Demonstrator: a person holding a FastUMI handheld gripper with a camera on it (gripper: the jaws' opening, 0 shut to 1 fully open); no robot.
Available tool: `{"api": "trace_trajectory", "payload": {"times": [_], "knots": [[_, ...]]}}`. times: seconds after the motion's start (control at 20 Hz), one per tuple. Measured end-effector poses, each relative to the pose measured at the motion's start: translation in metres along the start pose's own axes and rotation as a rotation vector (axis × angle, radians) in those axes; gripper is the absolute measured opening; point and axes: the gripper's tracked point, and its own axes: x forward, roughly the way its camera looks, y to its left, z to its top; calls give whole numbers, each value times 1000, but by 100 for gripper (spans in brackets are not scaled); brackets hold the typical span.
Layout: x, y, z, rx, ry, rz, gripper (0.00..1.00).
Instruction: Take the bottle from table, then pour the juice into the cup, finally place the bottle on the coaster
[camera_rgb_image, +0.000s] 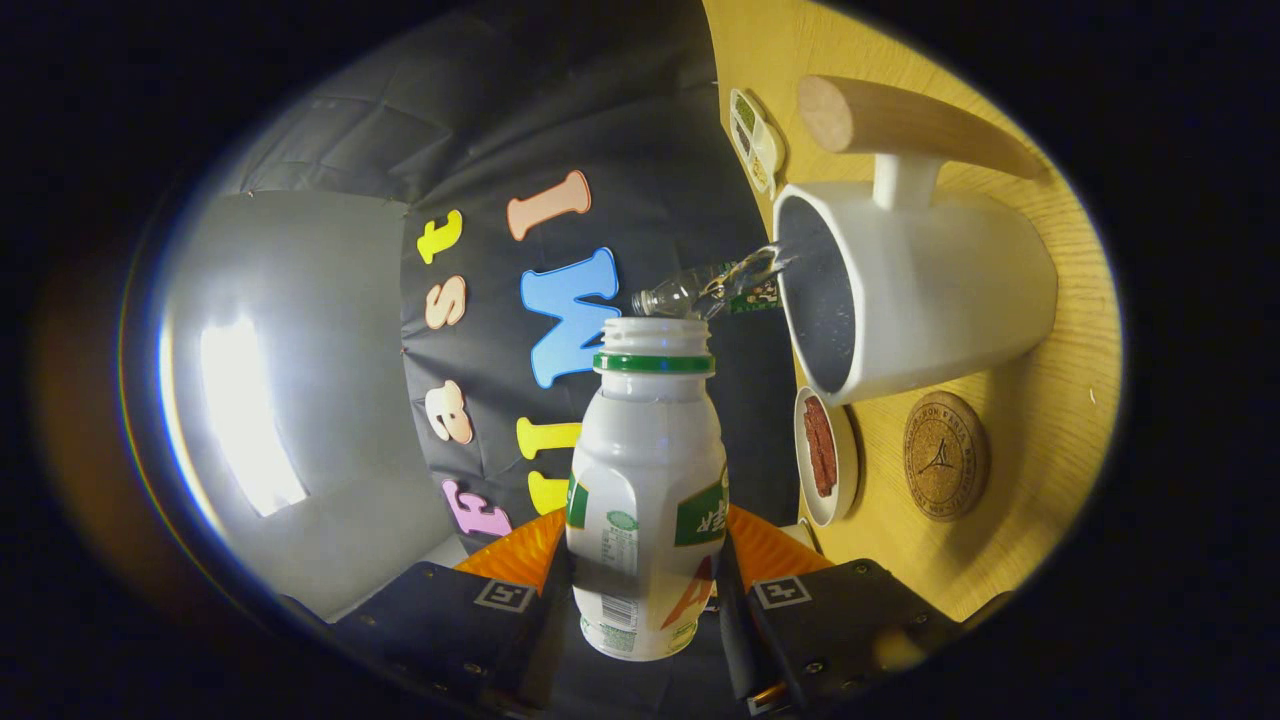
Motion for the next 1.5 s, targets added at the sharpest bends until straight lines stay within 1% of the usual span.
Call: {"api": "trace_trajectory", "payload": {"times": [1.1,1.5], "knots": [[-2,-4,-4,72,-6,8,64],[-1,-5,-3,97,-15,53,64]]}}
